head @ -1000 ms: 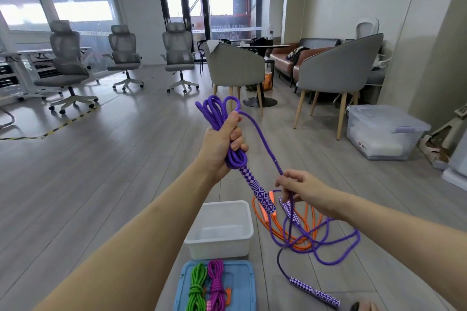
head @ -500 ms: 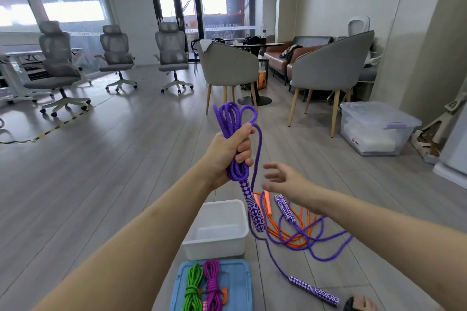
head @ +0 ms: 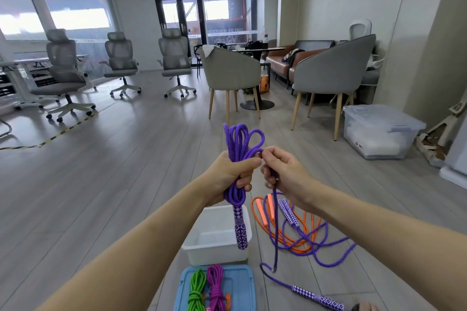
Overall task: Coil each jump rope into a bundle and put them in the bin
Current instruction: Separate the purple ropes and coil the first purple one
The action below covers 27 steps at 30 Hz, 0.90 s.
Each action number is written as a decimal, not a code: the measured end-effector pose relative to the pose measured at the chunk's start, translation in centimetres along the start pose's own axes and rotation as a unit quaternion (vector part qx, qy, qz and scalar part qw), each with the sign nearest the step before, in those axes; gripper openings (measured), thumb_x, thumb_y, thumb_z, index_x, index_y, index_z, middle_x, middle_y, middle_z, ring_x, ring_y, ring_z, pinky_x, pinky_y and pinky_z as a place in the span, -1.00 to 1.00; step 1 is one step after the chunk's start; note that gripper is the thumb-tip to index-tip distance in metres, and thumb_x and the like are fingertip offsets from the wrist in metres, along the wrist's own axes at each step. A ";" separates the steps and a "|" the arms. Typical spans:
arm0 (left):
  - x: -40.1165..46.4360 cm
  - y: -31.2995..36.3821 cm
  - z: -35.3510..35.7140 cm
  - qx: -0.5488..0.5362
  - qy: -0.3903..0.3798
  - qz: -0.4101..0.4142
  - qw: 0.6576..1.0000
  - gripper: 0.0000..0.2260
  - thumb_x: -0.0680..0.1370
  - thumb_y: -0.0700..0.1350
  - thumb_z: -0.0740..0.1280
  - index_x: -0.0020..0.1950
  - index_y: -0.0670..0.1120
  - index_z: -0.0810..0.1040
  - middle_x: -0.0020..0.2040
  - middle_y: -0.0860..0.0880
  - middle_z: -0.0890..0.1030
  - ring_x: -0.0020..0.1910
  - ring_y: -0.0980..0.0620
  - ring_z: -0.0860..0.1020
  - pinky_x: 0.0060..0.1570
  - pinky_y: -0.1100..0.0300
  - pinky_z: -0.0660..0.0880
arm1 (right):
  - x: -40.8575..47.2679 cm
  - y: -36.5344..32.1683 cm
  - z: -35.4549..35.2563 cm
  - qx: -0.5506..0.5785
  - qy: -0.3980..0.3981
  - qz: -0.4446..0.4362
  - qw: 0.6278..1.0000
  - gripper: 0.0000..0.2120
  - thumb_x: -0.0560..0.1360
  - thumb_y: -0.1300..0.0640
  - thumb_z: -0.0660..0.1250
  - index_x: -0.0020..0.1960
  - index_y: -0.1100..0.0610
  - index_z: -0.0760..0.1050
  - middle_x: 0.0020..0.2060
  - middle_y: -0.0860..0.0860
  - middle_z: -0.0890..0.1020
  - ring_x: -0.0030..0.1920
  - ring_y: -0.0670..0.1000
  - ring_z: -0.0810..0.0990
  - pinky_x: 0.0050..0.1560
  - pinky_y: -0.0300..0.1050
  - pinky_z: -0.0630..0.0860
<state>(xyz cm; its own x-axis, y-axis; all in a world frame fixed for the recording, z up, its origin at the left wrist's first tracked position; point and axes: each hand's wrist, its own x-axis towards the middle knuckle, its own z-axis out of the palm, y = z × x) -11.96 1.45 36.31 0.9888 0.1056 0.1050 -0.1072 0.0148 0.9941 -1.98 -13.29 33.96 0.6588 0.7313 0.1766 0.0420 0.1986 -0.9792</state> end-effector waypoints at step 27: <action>-0.7 -1.4 0.4 0.305 -0.059 -0.037 0.950 -0.93 0.59 -0.27 0.28 -0.04 -0.12 0.52 -0.37 -0.17 0.46 -0.44 -0.07 0.43 -0.33 0.05 0.53 | -2.8 -2.3 0.3 -0.249 -0.077 -0.084 0.962 -0.69 0.61 0.17 0.36 0.30 -0.10 0.51 -0.11 -0.13 0.65 -0.10 -0.12 0.62 -0.05 -0.24 0.59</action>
<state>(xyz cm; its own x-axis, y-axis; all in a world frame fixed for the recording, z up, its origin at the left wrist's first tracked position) -12.42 0.96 34.85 0.9999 0.0132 0.0011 0.0066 -0.5656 0.8246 -4.20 -15.61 35.77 0.4941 0.8113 0.3126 0.5180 0.0141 -0.8553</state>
